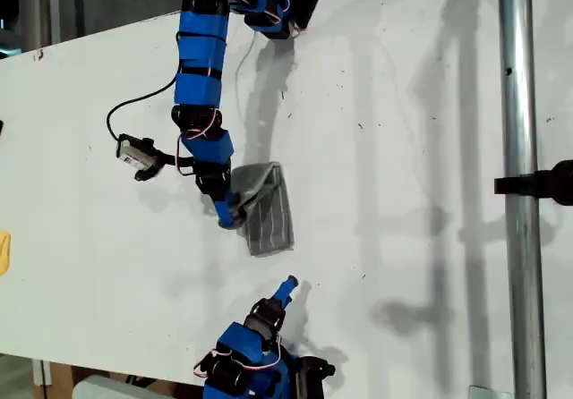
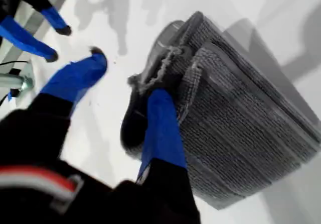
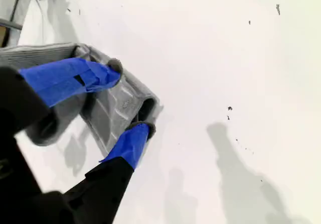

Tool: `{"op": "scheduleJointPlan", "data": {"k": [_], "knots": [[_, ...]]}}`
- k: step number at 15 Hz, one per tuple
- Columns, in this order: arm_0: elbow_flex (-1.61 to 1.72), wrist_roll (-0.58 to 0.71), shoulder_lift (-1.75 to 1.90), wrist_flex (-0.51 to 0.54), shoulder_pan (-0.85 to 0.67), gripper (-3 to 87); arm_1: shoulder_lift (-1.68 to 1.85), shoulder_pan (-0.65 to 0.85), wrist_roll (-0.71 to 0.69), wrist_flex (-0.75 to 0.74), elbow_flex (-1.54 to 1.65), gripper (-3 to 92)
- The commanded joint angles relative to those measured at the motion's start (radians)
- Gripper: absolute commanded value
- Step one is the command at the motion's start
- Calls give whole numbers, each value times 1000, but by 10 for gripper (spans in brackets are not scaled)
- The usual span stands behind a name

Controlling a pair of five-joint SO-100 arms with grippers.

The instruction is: Grasp corners of a towel and fold twice.

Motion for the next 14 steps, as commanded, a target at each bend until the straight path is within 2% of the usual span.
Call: {"op": "scheduleJointPlan", "data": {"k": [1,3,5,6,8,10,13,14], "knots": [[6,14,8,-38,-23,161,175,-51,-63,-66,-63,156],[54,31,14,-95,-41,144,331,-64,-49,-89,129,155],[163,6,40,-172,-83,115,546,-61,28,-40,425,155],[250,15,100,-262,-103,106,704,-55,87,-41,623,114],[469,-17,322,-426,-161,72,1068,-34,193,81,965,34],[660,-15,627,-433,-213,50,1404,-32,249,288,1164,-3],[848,-46,1066,-253,-264,29,1687,-44,285,451,1368,-3],[907,-72,1163,-222,-272,13,1833,-35,314,538,1450,-3]]}}
